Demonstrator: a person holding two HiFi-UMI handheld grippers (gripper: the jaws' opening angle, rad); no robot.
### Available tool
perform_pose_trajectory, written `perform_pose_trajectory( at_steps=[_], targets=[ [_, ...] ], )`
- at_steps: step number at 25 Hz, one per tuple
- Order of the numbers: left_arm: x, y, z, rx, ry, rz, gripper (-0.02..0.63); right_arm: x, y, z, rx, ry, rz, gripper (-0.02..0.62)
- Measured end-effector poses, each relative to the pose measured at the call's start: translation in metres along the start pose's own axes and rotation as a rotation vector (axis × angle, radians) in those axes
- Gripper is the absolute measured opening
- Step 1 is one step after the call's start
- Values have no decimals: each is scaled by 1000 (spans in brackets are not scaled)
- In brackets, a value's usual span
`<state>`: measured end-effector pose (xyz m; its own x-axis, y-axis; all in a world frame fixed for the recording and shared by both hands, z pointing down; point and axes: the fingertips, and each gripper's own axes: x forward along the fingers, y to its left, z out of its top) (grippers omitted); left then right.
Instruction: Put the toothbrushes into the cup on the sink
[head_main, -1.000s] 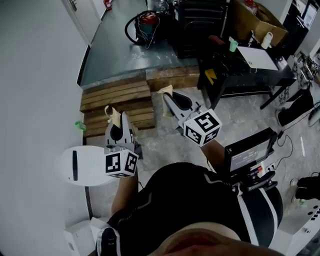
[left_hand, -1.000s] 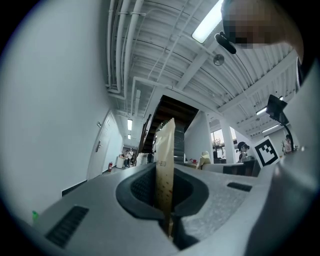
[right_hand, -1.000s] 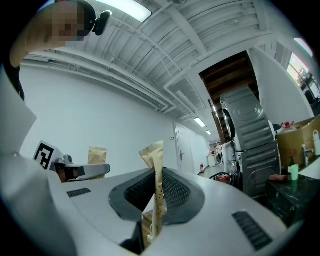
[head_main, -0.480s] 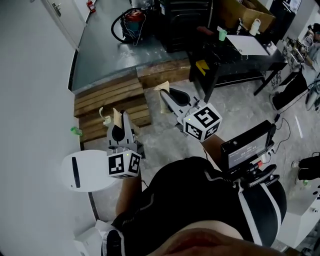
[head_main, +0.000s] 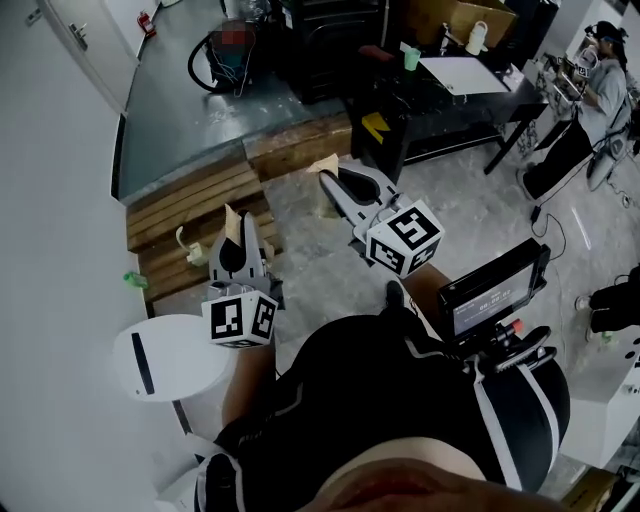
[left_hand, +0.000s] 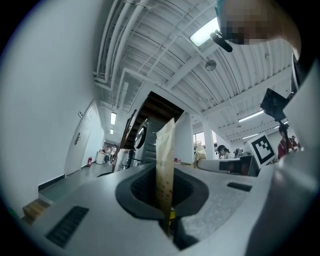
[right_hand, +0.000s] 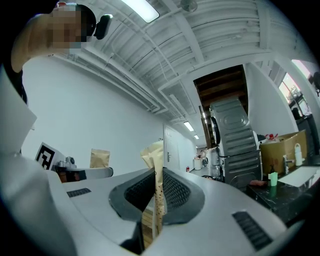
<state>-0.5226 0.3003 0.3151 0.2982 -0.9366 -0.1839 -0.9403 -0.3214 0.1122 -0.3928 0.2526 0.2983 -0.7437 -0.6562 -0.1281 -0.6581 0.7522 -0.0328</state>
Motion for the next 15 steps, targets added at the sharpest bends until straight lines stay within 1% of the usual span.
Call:
perform_pose_trajectory(
  at_steps=[3, 7, 9, 11, 15],
  targets=[
    [13, -14, -6, 9, -6, -20, 12, -12, -16, -2, 2, -12, -14, 44],
    [45, -51, -23, 33, -7, -62, 12, -32, -53, -8, -9, -15, -16, 44],
    [70, -67, -27, 23, -3, -58, 12, -38, -80, -2, -9, -20, -12, 44],
    [98, -88, -23, -3, 1, -48, 12, -45, -113, 10, -13, -19, -5, 44],
    [141, -122, -21, 22, 14, -39, 12, -58, -165, 23, 1, -25, 2, 44]
  ],
)
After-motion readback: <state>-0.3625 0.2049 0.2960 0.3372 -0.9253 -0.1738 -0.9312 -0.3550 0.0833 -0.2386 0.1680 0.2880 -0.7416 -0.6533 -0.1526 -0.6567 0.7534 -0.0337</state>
